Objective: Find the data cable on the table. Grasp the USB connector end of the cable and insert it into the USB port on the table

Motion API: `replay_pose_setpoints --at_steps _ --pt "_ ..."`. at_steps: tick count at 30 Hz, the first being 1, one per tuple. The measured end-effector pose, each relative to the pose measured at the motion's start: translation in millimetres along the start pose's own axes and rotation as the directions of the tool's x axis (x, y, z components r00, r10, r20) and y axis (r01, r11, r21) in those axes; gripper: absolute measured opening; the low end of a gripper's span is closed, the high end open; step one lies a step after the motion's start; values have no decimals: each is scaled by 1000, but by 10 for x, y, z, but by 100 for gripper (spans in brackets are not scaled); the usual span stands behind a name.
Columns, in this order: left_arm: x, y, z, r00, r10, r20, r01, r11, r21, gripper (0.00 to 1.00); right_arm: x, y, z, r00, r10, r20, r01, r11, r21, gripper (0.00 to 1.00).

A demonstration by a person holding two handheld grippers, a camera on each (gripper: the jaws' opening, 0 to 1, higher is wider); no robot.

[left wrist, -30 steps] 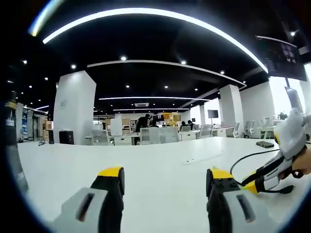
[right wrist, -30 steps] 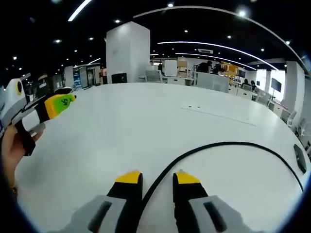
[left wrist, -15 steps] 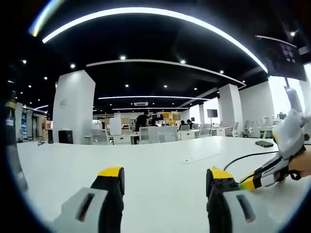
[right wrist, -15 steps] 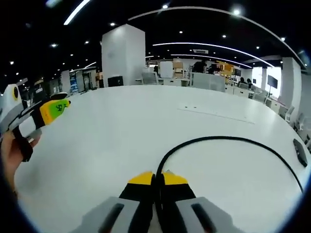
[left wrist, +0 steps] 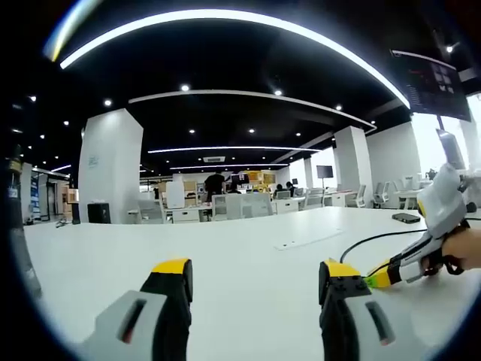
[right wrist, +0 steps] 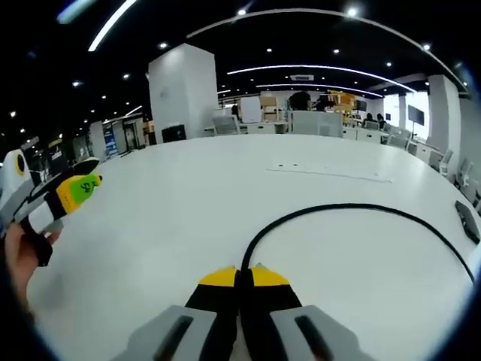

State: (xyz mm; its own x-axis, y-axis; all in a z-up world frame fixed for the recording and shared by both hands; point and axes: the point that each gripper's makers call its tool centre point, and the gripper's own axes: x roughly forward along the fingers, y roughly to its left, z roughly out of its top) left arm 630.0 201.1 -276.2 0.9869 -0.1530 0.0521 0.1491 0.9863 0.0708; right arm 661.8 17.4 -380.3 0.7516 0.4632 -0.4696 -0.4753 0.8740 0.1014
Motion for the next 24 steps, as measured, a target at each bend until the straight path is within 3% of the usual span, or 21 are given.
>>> replay_pose_setpoints --at_steps 7,13,18,22,24 --pt "23 -22 -33 1000 -6 -13 7 1000 10 68 -41 -167 93 1000 0 21 -1 999 50 5" --pt "33 -47 -60 1000 -11 -22 12 1000 18 68 -107 -235 291 995 20 98 -33 991 133 5" --pt "44 -81 -76 999 -20 -27 20 1000 23 68 -199 -278 472 983 45 176 -82 974 209 5" --pt "55 -157 -78 999 -42 -28 43 999 30 68 -282 -297 641 966 78 246 -149 947 284 5" --pt "56 -187 -83 998 -52 -28 53 998 29 68 -325 -320 730 953 91 288 -189 923 335 5"
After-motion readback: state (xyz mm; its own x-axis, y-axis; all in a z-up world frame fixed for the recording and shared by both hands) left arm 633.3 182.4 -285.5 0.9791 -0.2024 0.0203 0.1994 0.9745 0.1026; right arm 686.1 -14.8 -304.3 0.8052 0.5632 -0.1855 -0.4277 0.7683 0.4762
